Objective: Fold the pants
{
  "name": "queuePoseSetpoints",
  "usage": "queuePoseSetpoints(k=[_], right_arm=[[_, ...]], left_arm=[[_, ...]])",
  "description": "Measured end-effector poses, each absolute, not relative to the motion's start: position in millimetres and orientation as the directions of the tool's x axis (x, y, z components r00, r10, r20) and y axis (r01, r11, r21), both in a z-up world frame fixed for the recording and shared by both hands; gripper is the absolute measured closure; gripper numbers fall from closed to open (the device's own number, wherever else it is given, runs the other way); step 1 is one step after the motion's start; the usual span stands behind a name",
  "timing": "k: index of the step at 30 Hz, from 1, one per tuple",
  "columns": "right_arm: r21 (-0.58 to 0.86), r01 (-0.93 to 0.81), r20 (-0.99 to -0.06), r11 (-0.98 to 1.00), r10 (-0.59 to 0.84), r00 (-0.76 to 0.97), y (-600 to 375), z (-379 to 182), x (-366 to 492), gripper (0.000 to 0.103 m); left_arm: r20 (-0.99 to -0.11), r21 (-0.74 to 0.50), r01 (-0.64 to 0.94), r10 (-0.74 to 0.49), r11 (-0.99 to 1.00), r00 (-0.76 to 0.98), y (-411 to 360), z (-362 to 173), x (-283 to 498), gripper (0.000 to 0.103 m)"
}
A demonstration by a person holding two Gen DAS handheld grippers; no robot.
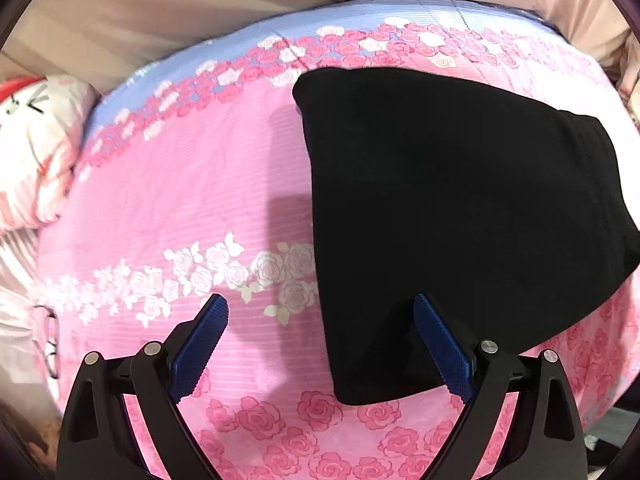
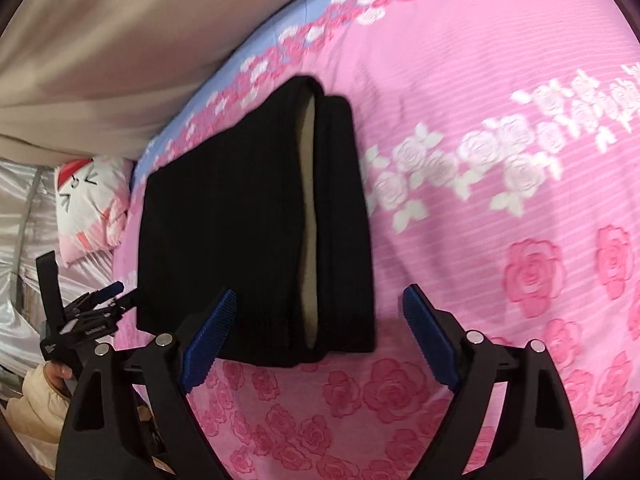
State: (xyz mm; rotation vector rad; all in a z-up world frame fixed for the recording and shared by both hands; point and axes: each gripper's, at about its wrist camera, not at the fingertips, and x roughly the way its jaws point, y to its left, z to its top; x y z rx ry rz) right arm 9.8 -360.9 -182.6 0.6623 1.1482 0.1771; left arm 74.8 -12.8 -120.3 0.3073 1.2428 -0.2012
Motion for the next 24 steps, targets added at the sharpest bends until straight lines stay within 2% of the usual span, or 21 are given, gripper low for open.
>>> queuePoseSetpoints(k=[8, 11, 16, 21, 23, 24], right_arm=[[0.54, 0.201, -0.81, 0.817, 0.441, 0.386, -348, -182, 13, 0.018], [0.559, 0.199, -0.802, 0.805, 0.464, 0.376, -342, -182, 14, 0.018], [0.549, 0.222, -0.81, 0.806, 0.447, 0.379, -338, -183, 13, 0.018], [0.546, 0.228, -0.812, 0.806, 0.444, 0.378, -338, -182, 13, 0.018], [0.551, 0.23, -0.808, 0.802, 0.444, 0.387, -339, -182, 12, 0.018], [0.553, 0.232, -0.806, 0.8, 0.444, 0.391, -339, -183, 12, 0.018]], left_arm=[[-0.962, -0.007, 0.317, -0.093, 0.948, 0.255, 1, -147, 82, 0.009], [-0.965, -0.047, 0.305, -0.122, 0.951, 0.23, 6, -153, 87, 0.005], [-0.965, -0.181, 0.229, -0.218, 0.956, 0.145, 19, -169, 100, 0.005], [-0.969, -0.126, 0.275, -0.177, 0.953, 0.17, 9, -167, 99, 0.005], [-0.969, -0.119, 0.288, -0.174, 0.95, 0.174, 2, -164, 99, 0.012], [-0.967, -0.126, 0.304, -0.185, 0.944, 0.174, -1, -162, 97, 0.022]])
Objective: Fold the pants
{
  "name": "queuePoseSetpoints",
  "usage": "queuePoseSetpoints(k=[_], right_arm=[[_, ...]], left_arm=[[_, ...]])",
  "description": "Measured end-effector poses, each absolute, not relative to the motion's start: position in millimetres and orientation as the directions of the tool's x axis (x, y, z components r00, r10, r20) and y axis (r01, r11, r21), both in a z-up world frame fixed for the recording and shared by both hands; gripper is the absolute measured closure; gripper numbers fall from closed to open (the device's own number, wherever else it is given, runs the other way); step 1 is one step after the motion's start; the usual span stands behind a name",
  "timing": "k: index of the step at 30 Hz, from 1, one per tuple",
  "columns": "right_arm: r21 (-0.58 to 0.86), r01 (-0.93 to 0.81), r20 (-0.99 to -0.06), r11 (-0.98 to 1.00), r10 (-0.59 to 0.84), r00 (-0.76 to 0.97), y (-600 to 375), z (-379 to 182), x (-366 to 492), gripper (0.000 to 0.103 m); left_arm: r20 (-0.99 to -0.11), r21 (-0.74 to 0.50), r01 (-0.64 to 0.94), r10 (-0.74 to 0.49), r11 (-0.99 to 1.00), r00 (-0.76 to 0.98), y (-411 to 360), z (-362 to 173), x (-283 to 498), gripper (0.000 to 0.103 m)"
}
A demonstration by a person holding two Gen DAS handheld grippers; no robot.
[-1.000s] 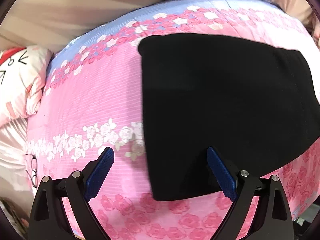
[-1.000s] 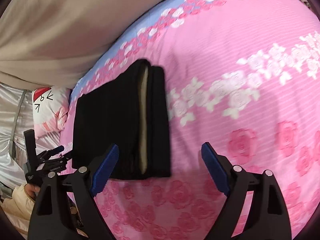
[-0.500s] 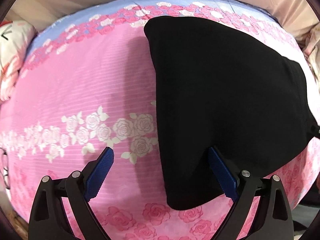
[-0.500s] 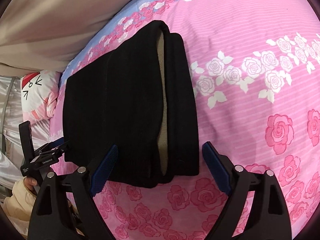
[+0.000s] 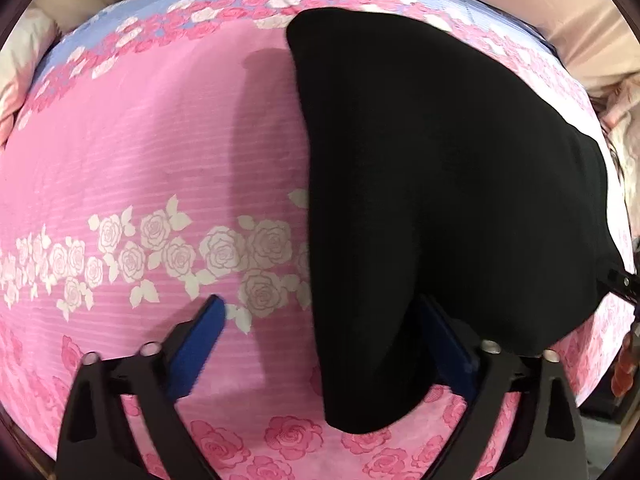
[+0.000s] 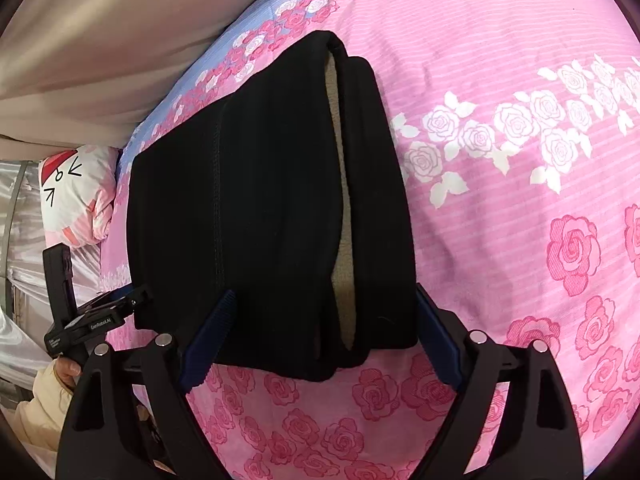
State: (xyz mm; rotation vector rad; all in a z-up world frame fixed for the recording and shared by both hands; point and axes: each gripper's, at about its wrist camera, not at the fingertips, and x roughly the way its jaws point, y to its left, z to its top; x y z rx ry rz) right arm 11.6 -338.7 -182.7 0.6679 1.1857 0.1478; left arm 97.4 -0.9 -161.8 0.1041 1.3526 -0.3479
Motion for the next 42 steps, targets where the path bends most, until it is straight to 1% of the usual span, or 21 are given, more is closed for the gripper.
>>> queuePoseSetpoints(k=[1, 4, 7, 10, 12, 14, 16, 17, 18, 19, 20, 21, 24, 27, 34, 37, 38, 39, 40, 41, 42], right_arm=[[0.548, 0.227, -0.809, 0.805, 0.441, 0.389, -339, -183, 12, 0.018], [0.543, 0.219, -0.81, 0.81, 0.438, 0.389, -338, -182, 11, 0.023], [0.546, 0.223, -0.808, 0.808, 0.436, 0.397, -339, -182, 8, 0.025], [0.542, 0.234, -0.807, 0.807, 0.423, 0.413, -338, -182, 5, 0.024], [0.545, 0.244, -0.805, 0.802, 0.419, 0.421, -337, -182, 6, 0.02], [0.535, 0.253, -0.812, 0.806, 0.408, 0.417, -335, -182, 7, 0.018], [0.54, 0.252, -0.809, 0.803, 0.413, 0.419, -336, -181, 8, 0.02], [0.54, 0.25, -0.809, 0.804, 0.413, 0.419, -337, -182, 7, 0.027], [0.545, 0.253, -0.807, 0.799, 0.419, 0.417, -341, -182, 5, 0.039], [0.571, 0.261, -0.793, 0.778, 0.441, 0.419, -346, -183, 3, 0.045], [0.608, 0.269, -0.771, 0.747, 0.474, 0.425, -351, -184, 1, 0.059], [0.616, 0.268, -0.766, 0.741, 0.482, 0.425, -352, -182, 0, 0.064], [0.624, 0.261, -0.758, 0.736, 0.49, 0.43, -351, -174, -3, 0.07], [0.648, 0.251, -0.737, 0.719, 0.509, 0.444, -353, -164, -9, 0.072], [0.628, 0.227, -0.766, 0.745, 0.539, 0.352, -346, -146, -60, 0.072], [0.585, 0.229, -0.806, 0.778, 0.525, 0.274, -336, -161, -90, 0.071], [0.583, 0.234, -0.808, 0.778, 0.528, 0.261, -335, -169, -95, 0.066], [0.571, 0.238, -0.817, 0.786, 0.516, 0.257, -335, -175, -99, 0.053], [0.549, 0.255, -0.832, 0.796, 0.491, 0.258, -337, -175, -100, 0.047], [0.528, 0.286, -0.846, 0.8, 0.462, 0.267, -343, -169, -100, 0.038], [0.518, 0.297, -0.849, 0.802, 0.441, 0.291, -348, -161, -101, 0.038]], left_arm=[[-0.965, -0.133, 0.317, -0.195, 0.939, 0.174, -3, -160, 96, 0.033], [-0.964, -0.142, 0.341, -0.209, 0.929, 0.167, -14, -156, 93, 0.051], [-0.959, -0.195, 0.285, -0.243, 0.938, 0.144, -9, -159, 98, 0.05], [-0.942, -0.285, 0.195, -0.312, 0.938, 0.125, 6, -163, 104, 0.041], [-0.938, -0.296, 0.193, -0.323, 0.936, 0.13, 6, -163, 101, 0.04], [-0.939, -0.28, 0.202, -0.311, 0.939, 0.147, 2, -164, 100, 0.038], [-0.943, -0.258, 0.201, -0.291, 0.945, 0.16, -1, -166, 93, 0.037], [-0.946, -0.246, 0.203, -0.28, 0.948, 0.162, -5, -167, 90, 0.038], [-0.946, -0.249, 0.207, -0.283, 0.946, 0.159, -9, -168, 87, 0.043], [-0.94, -0.269, 0.214, -0.304, 0.939, 0.152, -11, -168, 86, 0.062], [-0.93, -0.307, 0.222, -0.341, 0.926, 0.137, -14, -167, 85, 0.067], [-0.932, -0.301, 0.22, -0.335, 0.928, 0.138, -13, -164, 89, 0.07], [-0.939, -0.274, 0.245, -0.314, 0.93, 0.141, -23, -160, 82, 0.079], [-0.931, -0.314, 0.232, -0.346, 0.921, 0.116, -27, -153, 76, 0.084], [-0.915, -0.39, 0.244, -0.404, 0.888, 0.011, -14, -145, 50, 0.085], [-0.912, -0.405, 0.265, -0.408, 0.875, -0.048, -9, -146, 20, 0.083], [-0.917, -0.394, 0.277, -0.393, 0.876, -0.062, -9, -149, 9, 0.082], [-0.926, -0.373, 0.299, -0.371, 0.878, -0.067, -11, -153, 1, 0.079], [-0.938, -0.341, 0.321, -0.342, 0.883, -0.056, -13, -156, -5, 0.07], [-0.954, -0.289, 0.336, -0.301, 0.896, -0.018, -15, -158, -10, 0.066], [-0.963, -0.252, 0.342, -0.271, 0.905, 0.007, -17, -155, -10, 0.059]])
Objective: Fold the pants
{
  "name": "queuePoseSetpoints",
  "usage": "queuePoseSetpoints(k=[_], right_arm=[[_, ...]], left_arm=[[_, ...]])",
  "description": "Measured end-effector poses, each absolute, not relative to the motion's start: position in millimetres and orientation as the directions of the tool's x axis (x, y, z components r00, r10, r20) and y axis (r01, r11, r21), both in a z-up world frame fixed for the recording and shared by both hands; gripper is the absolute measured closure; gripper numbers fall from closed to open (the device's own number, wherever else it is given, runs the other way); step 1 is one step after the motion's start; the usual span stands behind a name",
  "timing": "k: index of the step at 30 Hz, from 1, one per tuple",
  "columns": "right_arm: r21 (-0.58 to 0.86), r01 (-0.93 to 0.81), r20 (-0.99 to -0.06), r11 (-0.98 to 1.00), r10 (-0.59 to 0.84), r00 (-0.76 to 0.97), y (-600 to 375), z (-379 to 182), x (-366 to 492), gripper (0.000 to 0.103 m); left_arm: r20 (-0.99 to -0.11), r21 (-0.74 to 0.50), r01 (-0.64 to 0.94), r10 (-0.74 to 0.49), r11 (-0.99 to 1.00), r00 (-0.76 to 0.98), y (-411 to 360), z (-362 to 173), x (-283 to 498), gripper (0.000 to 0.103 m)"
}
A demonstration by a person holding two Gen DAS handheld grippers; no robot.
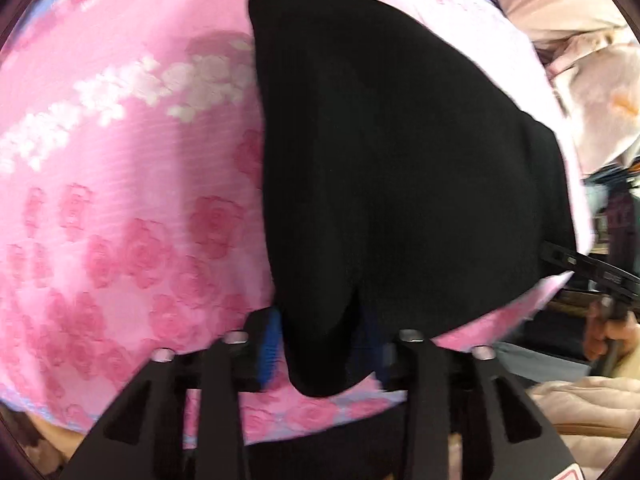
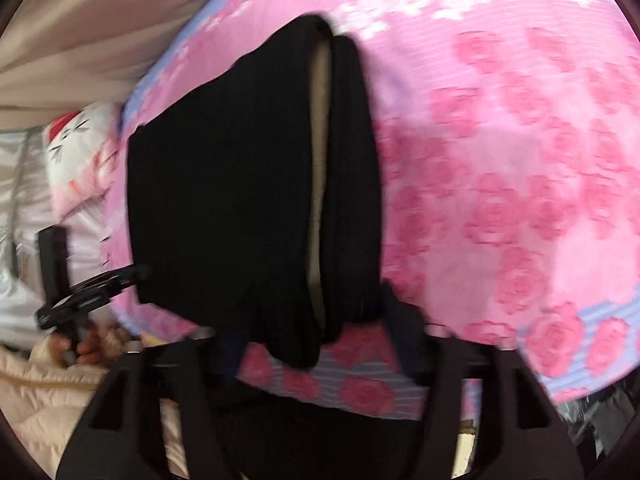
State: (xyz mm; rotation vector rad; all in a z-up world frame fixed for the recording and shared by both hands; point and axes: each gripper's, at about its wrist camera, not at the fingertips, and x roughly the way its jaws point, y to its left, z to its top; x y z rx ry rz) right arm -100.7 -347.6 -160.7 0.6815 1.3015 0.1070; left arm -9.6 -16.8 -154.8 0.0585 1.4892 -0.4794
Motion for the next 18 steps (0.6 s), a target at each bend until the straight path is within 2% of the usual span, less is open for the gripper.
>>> queuePoseSetpoints(k=[2, 3, 6, 8, 12, 14, 16, 18], right_arm=[[0.451, 0.282, -0.87, 0.847, 0.345, 0.354, -354, -134, -100, 0.038], [0.367, 0.247, -0.883, 0.897, 0.252, 0.397, -353, -112, -98, 0.038], [0.249, 0.115, -0.873, 0.962, 0.171, 0.457, -327, -72, -78, 0.038], [0.227, 0.058, -0.874, 0.972, 0.178, 0.452, -304, -67, -64, 0.038], [0.132, -0.002, -0.904, 0.991, 0.121, 0.411, -276, -97, -45, 0.039], [0.065, 0.047, -0.939, 0.997, 0.045, 0.342, -280, -125, -39, 0.04], [0.12, 0.147, -0.935, 0.982, 0.062, 0.348, -292, -125, -40, 0.042], [0.188, 0.17, -0.897, 0.967, 0.098, 0.432, -295, -100, -45, 0.042]], left_arm=[[-0.974, -0.173, 0.349, -0.213, 0.921, 0.08, -17, -138, -6, 0.059], [-0.975, -0.091, 0.354, -0.156, 0.931, 0.159, -19, -121, -3, 0.058], [-0.927, 0.143, 0.346, 0.003, 0.927, 0.375, -35, -77, 9, 0.032], [-0.902, 0.214, 0.359, 0.043, 0.909, 0.429, -54, -66, 16, 0.032], [-0.913, 0.207, 0.381, 0.038, 0.901, 0.406, -76, -73, 22, 0.032], [-0.922, 0.19, 0.401, 0.022, 0.896, 0.387, -90, -80, 26, 0.032], [-0.921, 0.189, 0.425, 0.01, 0.885, 0.39, -90, -80, 22, 0.032], [-0.919, 0.208, 0.441, 0.02, 0.873, 0.393, -99, -81, 16, 0.032]])
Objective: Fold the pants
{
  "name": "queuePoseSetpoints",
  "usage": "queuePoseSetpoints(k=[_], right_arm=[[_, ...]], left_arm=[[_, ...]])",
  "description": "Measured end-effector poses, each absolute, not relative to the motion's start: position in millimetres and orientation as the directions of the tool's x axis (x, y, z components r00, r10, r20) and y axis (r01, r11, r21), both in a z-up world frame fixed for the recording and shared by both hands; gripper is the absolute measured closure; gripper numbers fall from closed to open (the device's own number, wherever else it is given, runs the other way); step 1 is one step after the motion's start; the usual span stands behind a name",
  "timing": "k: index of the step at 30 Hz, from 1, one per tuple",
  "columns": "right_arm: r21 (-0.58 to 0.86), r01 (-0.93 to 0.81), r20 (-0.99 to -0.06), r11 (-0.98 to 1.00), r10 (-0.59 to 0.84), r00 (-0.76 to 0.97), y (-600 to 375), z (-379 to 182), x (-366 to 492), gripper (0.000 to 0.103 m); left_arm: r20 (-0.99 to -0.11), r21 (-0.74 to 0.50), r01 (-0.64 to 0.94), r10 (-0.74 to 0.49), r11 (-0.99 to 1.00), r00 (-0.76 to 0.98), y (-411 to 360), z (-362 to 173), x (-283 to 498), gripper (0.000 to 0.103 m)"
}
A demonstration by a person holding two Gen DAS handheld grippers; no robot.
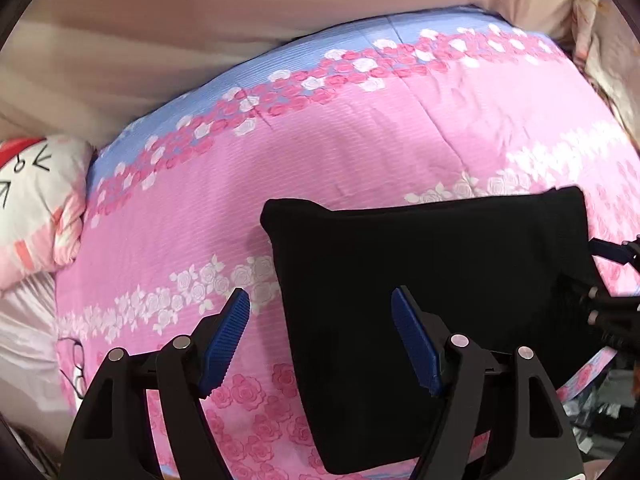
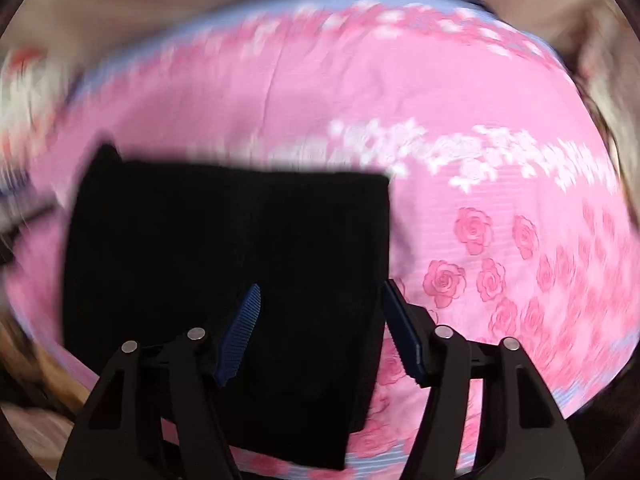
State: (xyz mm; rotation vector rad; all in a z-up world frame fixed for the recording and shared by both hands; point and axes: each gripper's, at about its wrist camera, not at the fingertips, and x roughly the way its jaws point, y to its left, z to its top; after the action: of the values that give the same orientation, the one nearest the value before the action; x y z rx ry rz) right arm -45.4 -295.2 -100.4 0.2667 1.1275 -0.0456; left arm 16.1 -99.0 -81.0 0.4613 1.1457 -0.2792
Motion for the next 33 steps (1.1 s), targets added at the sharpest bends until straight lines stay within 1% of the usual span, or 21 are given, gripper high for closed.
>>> queuePoseSetpoints(k=[1, 2, 4, 5, 7, 9, 11, 13, 14, 18, 25, 26, 31, 33], right_arm=[[0.183, 0.152, -0.891, 0.971, 0.099, 0.443, -292, -97, -45, 0.041], [0.16, 0.126, -0.893, 0.979, 0.089, 0.441, -288, -98, -46, 0.038], [0.072, 0.127, -0.938, 0.989, 0.023, 0.347, -286, -125, -46, 0.037], [0.079, 0.17, -0.947, 0.982, 0.021, 0.32, -290, -132, -51, 0.038], [0.141, 0.259, -0.93, 0.956, 0.038, 0.365, -300, -122, -66, 0.038], [0.152, 0.297, -0.921, 0.943, 0.026, 0.389, -302, -109, -79, 0.037], [0.13, 0.313, -0.92, 0.941, -0.003, 0.392, -299, -100, -91, 0.037], [0.132, 0.321, -0.92, 0.938, -0.004, 0.391, -297, -98, -101, 0.033], [0.142, 0.322, -0.919, 0.936, 0.003, 0.395, -299, -99, -104, 0.031], [0.187, 0.297, -0.92, 0.936, 0.061, 0.387, -296, -108, -98, 0.031], [0.221, 0.236, -0.915, 0.946, 0.118, 0.386, -320, -111, -98, 0.031], [0.226, 0.232, -0.914, 0.946, 0.124, 0.385, -322, -112, -98, 0.031], [0.254, 0.217, -0.912, 0.943, 0.158, 0.378, -327, -119, -100, 0.031], [0.262, 0.211, -0.91, 0.942, 0.168, 0.38, -325, -120, -100, 0.031]], left_arm=[[-0.921, 0.204, 0.446, 0.016, 0.872, 0.39, -102, -81, 14, 0.032], [-0.923, 0.198, 0.449, 0.012, 0.871, 0.384, -103, -80, 15, 0.032], [-0.928, 0.18, 0.456, -0.003, 0.872, 0.374, -104, -81, 13, 0.032], [-0.93, 0.173, 0.457, -0.008, 0.873, 0.369, -103, -82, 15, 0.032], [-0.936, 0.159, 0.468, -0.018, 0.869, 0.351, -101, -85, 14, 0.032], [-0.937, 0.16, 0.479, -0.021, 0.863, 0.349, -99, -86, 13, 0.032], [-0.936, 0.165, 0.488, -0.021, 0.857, 0.352, -96, -87, 11, 0.032], [-0.941, 0.151, 0.496, -0.03, 0.855, 0.337, -93, -91, 10, 0.032], [-0.943, 0.144, 0.498, -0.034, 0.855, 0.331, -92, -92, 10, 0.032], [-0.942, 0.16, 0.485, -0.014, 0.86, 0.335, -94, -95, 2, 0.032], [-0.944, 0.17, 0.38, 0.039, 0.909, 0.329, -98, -98, -20, 0.032], [-0.944, 0.172, 0.369, 0.047, 0.913, 0.326, -98, -99, -24, 0.028], [-0.935, 0.209, 0.318, 0.094, 0.925, 0.341, -94, -101, -36, 0.021], [-0.936, 0.213, 0.297, 0.107, 0.931, 0.337, -88, -102, -38, 0.021]])
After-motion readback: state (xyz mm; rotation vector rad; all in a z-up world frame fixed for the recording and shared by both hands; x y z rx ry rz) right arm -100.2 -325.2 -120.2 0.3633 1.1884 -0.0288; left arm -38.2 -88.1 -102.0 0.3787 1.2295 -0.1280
